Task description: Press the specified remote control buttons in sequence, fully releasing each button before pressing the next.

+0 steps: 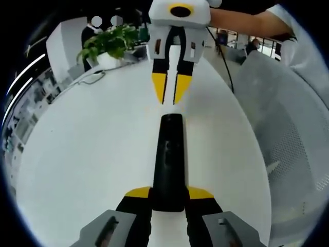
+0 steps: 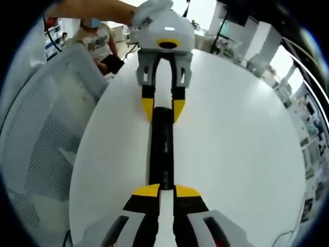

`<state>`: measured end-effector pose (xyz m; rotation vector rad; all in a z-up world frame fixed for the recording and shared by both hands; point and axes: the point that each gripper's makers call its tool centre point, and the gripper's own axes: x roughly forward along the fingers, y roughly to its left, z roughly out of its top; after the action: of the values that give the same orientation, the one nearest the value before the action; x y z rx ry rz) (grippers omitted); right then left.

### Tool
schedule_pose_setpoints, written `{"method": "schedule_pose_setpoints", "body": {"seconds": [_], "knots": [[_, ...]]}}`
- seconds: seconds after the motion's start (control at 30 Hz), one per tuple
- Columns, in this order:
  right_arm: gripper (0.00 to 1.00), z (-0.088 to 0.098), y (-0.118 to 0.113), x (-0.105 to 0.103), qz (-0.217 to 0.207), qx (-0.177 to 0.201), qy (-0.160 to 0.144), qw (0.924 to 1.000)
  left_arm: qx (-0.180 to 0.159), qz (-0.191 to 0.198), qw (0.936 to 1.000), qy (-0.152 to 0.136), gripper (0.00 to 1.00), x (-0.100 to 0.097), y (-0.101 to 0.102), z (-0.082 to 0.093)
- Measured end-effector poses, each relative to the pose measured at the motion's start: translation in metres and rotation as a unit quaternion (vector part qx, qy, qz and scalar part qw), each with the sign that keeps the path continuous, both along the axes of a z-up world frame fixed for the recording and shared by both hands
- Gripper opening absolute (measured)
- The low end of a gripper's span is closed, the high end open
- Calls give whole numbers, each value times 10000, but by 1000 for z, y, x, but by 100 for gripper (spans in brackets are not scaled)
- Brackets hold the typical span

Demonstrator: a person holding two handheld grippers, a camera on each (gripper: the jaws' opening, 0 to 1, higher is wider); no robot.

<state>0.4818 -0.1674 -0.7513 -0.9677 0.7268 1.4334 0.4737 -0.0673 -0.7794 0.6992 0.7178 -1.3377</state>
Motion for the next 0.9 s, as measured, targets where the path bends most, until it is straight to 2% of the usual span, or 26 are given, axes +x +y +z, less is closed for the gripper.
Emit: {"method": "schedule_pose_setpoints", "body": {"seconds": [0.37,0.7,0.9], "knots": [[0,-1,-1,1,131,-148,-17,9998,-7,2,10000,23,24,1,0,-1],[0,-6,-1,0,281,-281,-15,9992,-8,-1,10000,13,24,2,0,-2],[0,-8,0,2,234,-356,-37,9991,17,-6,10000,11,24,2,0,-2]]}}
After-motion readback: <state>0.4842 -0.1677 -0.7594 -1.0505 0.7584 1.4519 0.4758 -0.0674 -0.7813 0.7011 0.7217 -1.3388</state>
